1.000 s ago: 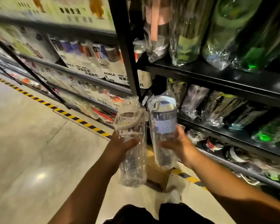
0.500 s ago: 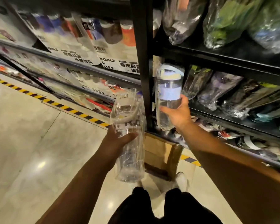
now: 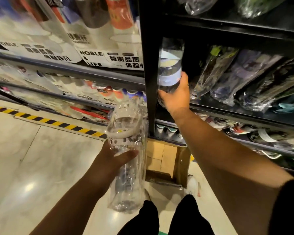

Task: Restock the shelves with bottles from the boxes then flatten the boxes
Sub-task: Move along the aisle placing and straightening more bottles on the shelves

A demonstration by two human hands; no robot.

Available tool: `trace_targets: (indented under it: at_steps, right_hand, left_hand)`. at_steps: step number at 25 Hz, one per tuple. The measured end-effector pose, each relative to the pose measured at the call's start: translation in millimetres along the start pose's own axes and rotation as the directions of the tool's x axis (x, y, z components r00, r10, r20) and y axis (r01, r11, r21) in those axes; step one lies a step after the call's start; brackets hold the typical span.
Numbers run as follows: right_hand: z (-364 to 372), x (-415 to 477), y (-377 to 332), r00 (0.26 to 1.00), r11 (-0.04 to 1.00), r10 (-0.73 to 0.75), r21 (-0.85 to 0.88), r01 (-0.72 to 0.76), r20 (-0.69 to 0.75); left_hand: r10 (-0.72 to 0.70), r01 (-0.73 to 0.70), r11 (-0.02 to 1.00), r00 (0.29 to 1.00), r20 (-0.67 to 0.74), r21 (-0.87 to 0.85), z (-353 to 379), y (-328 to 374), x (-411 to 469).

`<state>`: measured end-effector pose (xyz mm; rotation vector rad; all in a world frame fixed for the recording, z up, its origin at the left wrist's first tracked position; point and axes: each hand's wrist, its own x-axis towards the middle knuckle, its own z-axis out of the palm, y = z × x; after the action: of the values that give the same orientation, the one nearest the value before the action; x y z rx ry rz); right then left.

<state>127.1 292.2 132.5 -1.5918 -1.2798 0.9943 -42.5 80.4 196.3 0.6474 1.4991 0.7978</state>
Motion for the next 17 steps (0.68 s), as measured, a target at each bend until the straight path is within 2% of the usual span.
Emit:
trace_targets:
  at_steps: [5, 8, 17]
  right_hand:
    - [5.4, 8.4, -1.5, 0.994, 0.994, 0.004, 0.108, 0.008, -0.112]
    - [6.6, 19.8, -9.3, 0.982, 0.994, 0.008, 0.107, 0.013, -0.191]
    - [8.0, 26.0, 17.3, 0.986, 0.996, 0.078, -0.029, -0.083, -0.144]
  left_hand:
    - [-0.057, 0.056, 0.998, 0.997, -0.049, -0.008, -10.7, -10.6, -4.2]
    - [-0.108, 0.107, 0.994, 0.993, -0.040, -0.030, -16.2, -15.5, -5.2]
    - [-0.107, 0.107, 0.994, 0.993, -0.053, -0.007, -3.0, -17.1, -3.0]
